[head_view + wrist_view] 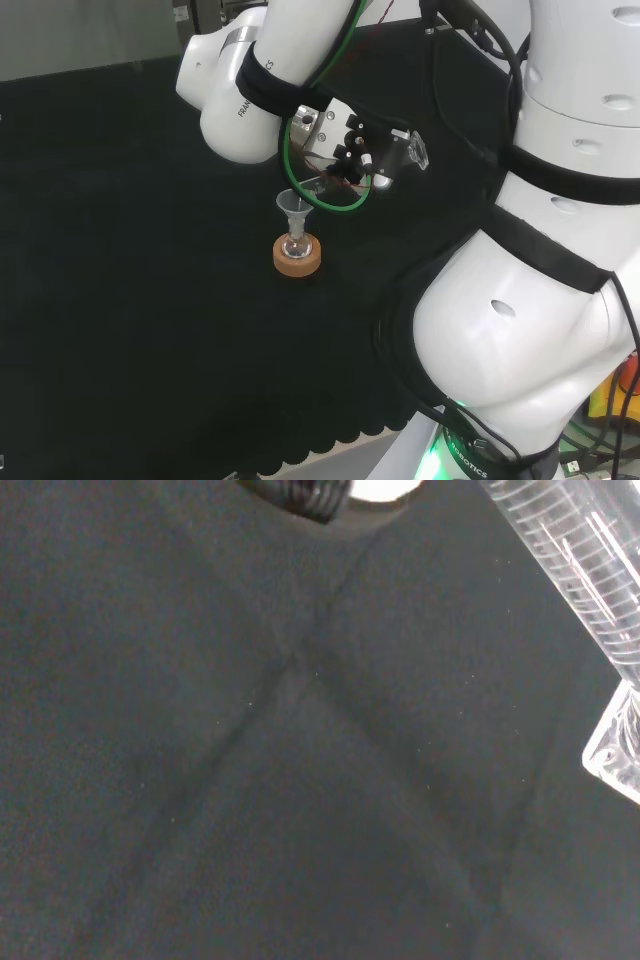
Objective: Pour the water from the graduated cylinder into the round-bottom flask.
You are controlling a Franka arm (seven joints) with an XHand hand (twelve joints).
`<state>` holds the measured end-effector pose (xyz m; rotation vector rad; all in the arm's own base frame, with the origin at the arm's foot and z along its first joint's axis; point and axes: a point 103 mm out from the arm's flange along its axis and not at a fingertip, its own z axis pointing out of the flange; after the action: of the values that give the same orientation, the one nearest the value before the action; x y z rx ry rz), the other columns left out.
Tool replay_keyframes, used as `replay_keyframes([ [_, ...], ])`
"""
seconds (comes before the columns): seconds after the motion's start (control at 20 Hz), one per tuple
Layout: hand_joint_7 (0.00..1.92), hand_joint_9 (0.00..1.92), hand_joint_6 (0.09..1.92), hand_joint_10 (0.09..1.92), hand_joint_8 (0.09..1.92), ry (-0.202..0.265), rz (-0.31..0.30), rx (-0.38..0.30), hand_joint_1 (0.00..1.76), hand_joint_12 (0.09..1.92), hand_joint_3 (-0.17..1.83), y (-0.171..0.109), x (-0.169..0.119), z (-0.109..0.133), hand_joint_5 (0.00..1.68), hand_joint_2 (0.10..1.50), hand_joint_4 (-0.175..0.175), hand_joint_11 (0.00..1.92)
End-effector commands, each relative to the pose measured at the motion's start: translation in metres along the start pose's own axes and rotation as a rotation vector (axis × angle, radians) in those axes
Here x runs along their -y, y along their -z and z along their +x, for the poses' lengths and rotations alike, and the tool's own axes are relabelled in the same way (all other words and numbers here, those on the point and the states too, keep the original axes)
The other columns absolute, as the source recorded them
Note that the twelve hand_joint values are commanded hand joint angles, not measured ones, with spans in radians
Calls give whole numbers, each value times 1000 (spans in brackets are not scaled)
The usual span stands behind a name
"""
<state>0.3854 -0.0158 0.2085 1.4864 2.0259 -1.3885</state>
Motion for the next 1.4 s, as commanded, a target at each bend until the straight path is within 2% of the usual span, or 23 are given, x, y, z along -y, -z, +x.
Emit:
replay_keyframes([
  [0.05, 1071, 1489, 924, 87, 891, -9, -3, -12, 1270, 714, 6, 1, 1, -1, 1036, 1080, -175, 1252],
  [0.3, 1070, 1488, 925, 87, 892, -15, -19, -58, 1270, 713, 6, -3, 2, -3, 1035, 1080, -175, 1251],
  [0.45, 1070, 1488, 926, 87, 893, -18, -36, -109, 1270, 713, 5, -5, 3, -6, 1035, 1080, -175, 1251],
  [0.7, 1069, 1488, 927, 87, 895, -8, -105, -289, 1270, 713, 5, -9, 3, -13, 1034, 1081, -175, 1251],
  [0.95, 1066, 1488, 930, 87, 898, -2, -167, -410, 1269, 713, 5, -16, 2, -20, 1032, 1082, -175, 1253],
  [1.05, 1066, 1488, 931, 87, 900, 24, -193, -483, 1269, 713, 5, -20, 0, -23, 1031, 1083, -175, 1252],
  [1.4, 1063, 1487, 935, 87, 904, 38, -297, -614, 1269, 712, 5, -30, -10, -30, 1028, 1084, -175, 1250],
])
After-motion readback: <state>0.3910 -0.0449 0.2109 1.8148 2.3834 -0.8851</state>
